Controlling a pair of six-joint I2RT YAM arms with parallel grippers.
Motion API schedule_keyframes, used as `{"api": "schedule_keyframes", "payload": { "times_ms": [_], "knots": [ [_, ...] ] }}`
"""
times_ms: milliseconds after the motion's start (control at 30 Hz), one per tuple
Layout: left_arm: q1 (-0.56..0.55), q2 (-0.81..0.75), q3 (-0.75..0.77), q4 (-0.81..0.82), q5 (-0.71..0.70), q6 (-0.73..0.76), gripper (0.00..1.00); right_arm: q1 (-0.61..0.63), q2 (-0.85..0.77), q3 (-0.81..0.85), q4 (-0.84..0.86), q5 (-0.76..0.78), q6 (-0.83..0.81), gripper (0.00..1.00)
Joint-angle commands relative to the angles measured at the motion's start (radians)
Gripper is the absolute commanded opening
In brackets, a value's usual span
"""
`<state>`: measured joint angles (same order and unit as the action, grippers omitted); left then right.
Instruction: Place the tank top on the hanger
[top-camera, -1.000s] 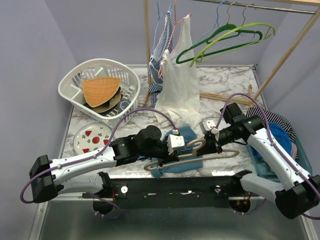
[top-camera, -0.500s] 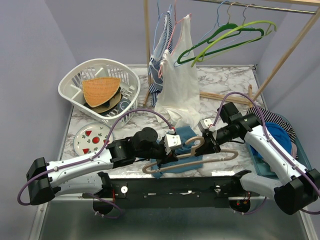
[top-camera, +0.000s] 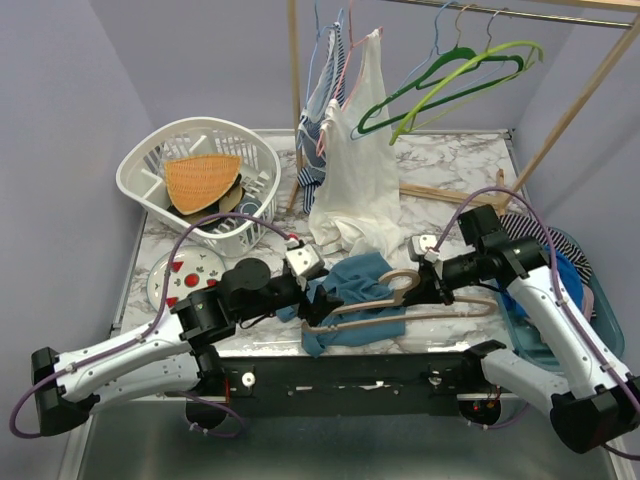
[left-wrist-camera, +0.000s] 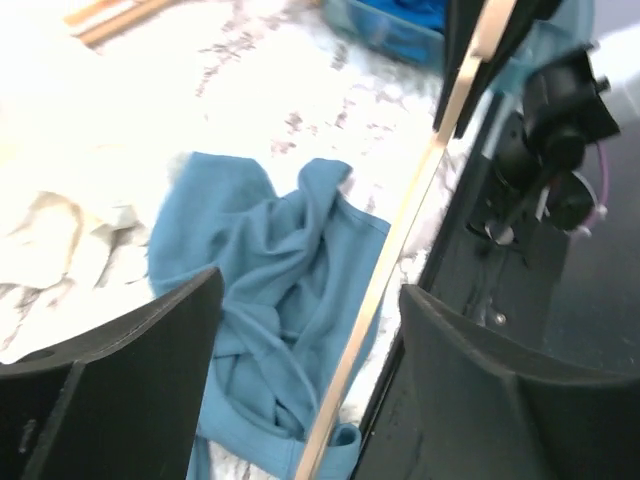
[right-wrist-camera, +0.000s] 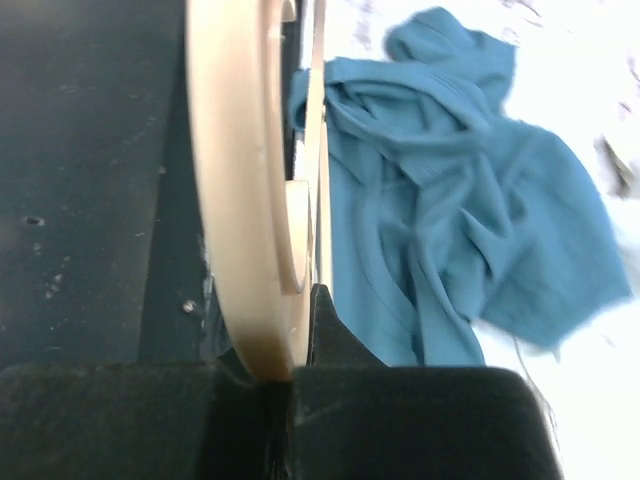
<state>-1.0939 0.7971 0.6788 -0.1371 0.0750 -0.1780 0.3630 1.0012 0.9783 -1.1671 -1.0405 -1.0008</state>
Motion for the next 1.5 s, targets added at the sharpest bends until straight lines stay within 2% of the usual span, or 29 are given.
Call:
{"api": "schedule_keyframes", "payload": {
  "times_ms": [0,200,433,767,867,1133,1167,1233,1267,1367,1467],
  "knots": [
    [0.025,-0.099,-0.027,-0.1,-0.237,-0.139,0.93,-0.1,-0.059,0.089,-0.072,0.103,0.025,0.0],
    [0.034,-0.13,-0.09,-0.228,-0.319,-0.398,0.95,-0.229,-0.096,0.151,-0.131,0.151,0.004,0.01],
    [0.034,-0.02,-0.139,-0.269,-0.314,-0.636,0.85,-0.24,-0.104,0.128,-0.123,0.148,0.014,0.0],
    [0.034,0.218,-0.073,-0.357,-0.379,-0.726,0.72,-0.24,-0.078,0.112,-0.12,0.099,0.007,0.0],
    [0.034,0.27,-0.077,-0.338,-0.376,-0.718,0.63,-0.242,-0.072,0.109,-0.12,0.088,0.005,0.0],
    [0.032,0.366,-0.071,-0.283,-0.354,-0.672,0.52,-0.242,-0.055,0.102,-0.126,0.057,-0.012,0.0],
    [0.032,0.376,-0.07,-0.279,-0.344,-0.661,0.45,-0.24,-0.053,0.102,-0.128,0.056,-0.015,0.0],
    [0.032,0.381,-0.062,-0.279,-0.34,-0.65,0.37,-0.242,-0.049,0.102,-0.132,0.051,-0.019,0.0],
    [0.032,0.375,-0.058,-0.283,-0.34,-0.646,0.23,-0.242,-0.049,0.103,-0.134,0.05,-0.021,0.01],
    [0.032,0.332,-0.039,-0.308,-0.342,-0.635,0.04,-0.24,-0.047,0.102,-0.144,0.043,-0.03,0.01],
    [0.032,0.26,-0.018,-0.337,-0.334,-0.624,0.0,-0.24,-0.041,0.105,-0.155,0.04,-0.045,0.0]
  ]
}}
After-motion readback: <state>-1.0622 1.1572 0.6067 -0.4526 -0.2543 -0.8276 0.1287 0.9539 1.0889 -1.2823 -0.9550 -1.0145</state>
